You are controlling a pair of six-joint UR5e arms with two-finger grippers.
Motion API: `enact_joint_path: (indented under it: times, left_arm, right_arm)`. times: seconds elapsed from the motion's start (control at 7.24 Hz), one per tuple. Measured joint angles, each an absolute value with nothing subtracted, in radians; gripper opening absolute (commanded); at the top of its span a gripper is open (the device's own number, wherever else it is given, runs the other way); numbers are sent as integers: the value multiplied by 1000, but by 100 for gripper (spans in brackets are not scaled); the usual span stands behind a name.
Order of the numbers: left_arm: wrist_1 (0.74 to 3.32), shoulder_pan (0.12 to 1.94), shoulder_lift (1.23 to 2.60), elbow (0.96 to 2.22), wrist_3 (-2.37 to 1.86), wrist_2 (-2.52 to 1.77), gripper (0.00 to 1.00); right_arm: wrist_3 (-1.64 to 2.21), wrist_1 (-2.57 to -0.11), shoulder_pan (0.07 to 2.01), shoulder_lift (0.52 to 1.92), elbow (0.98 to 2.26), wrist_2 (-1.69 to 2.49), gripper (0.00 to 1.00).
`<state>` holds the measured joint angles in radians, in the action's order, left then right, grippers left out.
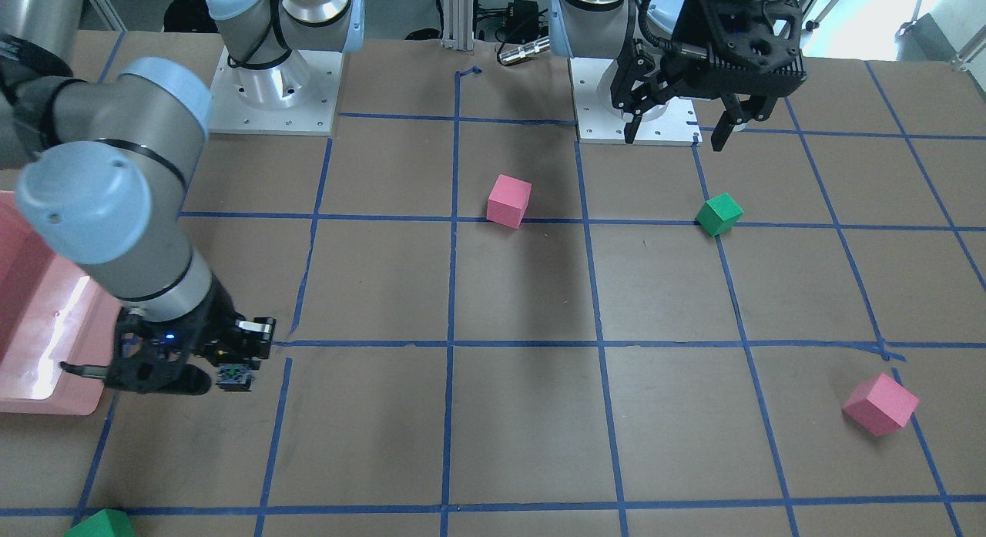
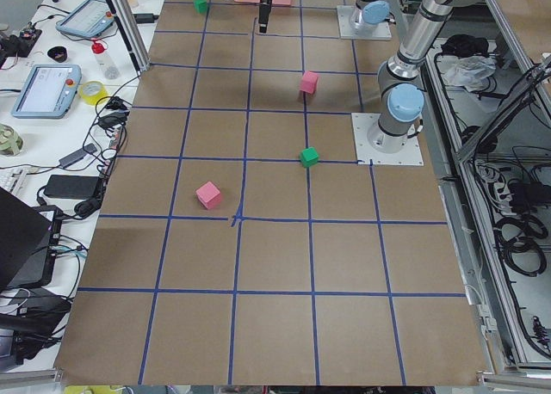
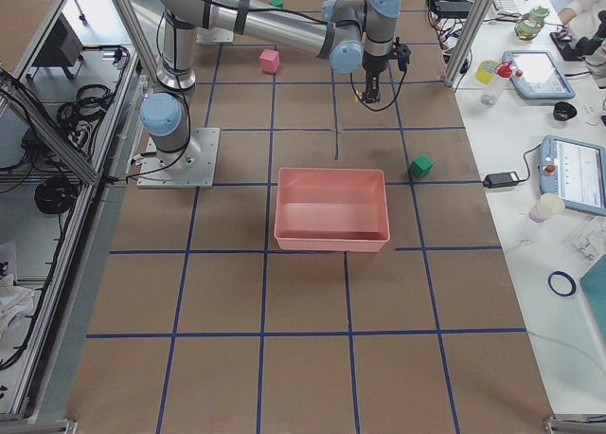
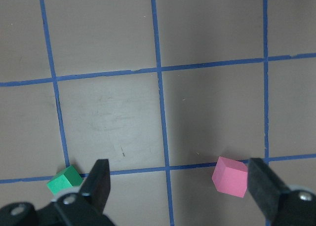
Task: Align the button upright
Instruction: 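Carry the switch toward the table center and lower it with the right gripper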
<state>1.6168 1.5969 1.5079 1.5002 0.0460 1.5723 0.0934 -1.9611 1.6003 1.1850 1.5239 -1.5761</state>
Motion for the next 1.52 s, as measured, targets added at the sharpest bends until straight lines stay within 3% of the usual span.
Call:
enact_joint_path:
  times: [0.83,1.52]
  left_arm:
    - [1617,1597,1508,1500,46,1573,100]
    - [1617,1597,1508,1500,46,1572,100]
  right_arm:
    - [318,-2170,1879,1092,1566,-1547,0]
    - [380,-2228,1940,1032,1595,-1549,0]
